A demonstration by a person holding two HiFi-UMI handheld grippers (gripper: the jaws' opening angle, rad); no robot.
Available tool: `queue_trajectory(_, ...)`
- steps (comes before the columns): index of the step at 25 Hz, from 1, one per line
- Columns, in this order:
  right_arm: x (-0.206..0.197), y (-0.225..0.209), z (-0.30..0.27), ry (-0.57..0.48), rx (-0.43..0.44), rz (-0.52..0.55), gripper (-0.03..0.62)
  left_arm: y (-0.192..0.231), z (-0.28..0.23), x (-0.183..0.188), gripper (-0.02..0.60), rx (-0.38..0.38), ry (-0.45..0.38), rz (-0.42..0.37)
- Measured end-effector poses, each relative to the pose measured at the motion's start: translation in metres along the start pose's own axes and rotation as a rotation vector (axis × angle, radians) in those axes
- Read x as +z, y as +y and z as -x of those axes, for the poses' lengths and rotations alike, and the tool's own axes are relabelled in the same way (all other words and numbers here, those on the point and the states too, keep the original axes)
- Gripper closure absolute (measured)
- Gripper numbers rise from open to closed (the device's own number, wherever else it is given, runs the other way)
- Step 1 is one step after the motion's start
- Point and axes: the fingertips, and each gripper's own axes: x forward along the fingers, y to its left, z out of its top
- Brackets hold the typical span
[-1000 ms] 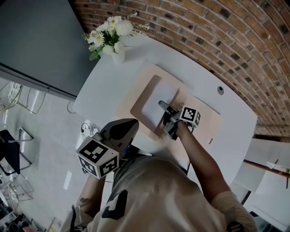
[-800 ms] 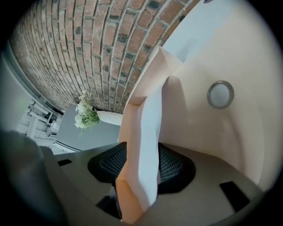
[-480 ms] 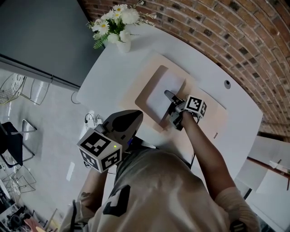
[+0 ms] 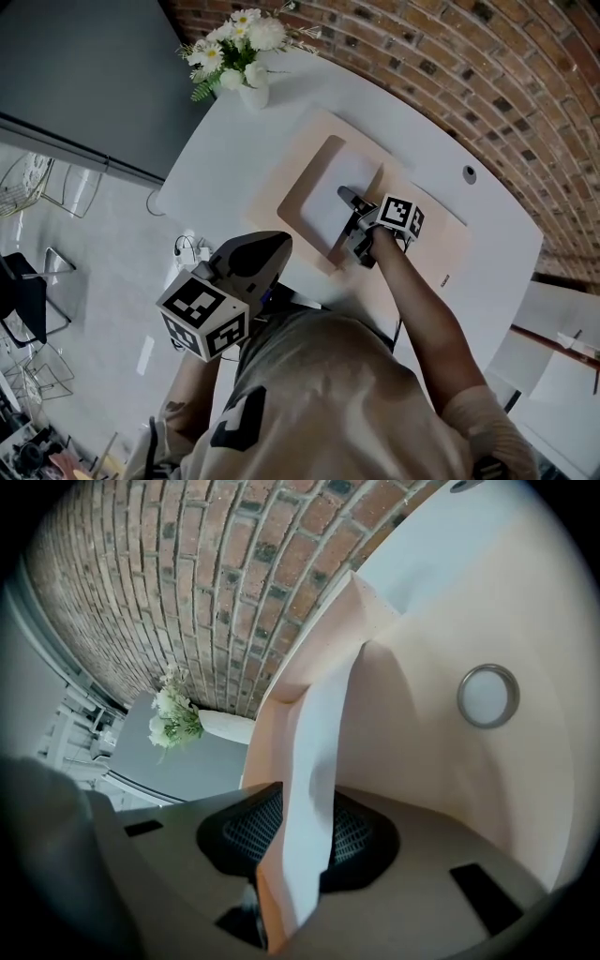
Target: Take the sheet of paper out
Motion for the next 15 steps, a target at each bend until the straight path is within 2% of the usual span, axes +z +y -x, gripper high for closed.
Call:
queue_trajectory(2,-0.0010,-0.0020,0.0003,0.002,-0.012,0.005,0.483,-0.0007,0.0002,-0.0007,0.568,0.001,-0.001,0.001)
queue_trajectory(6,-0.0045,-0.0090,0.0011,0.015,-0.054,0.020,0.558,-0.0024,0.0005,-0.0001,0.568,-0.001,-0.003,0.001)
queue_trajectory(15,-0.0071,-0.0094,0.0030,0.028,-0.082,0.063,0.569,-0.0023,0.0043,-0.0002,0.568,0.006,-0.009,0.000)
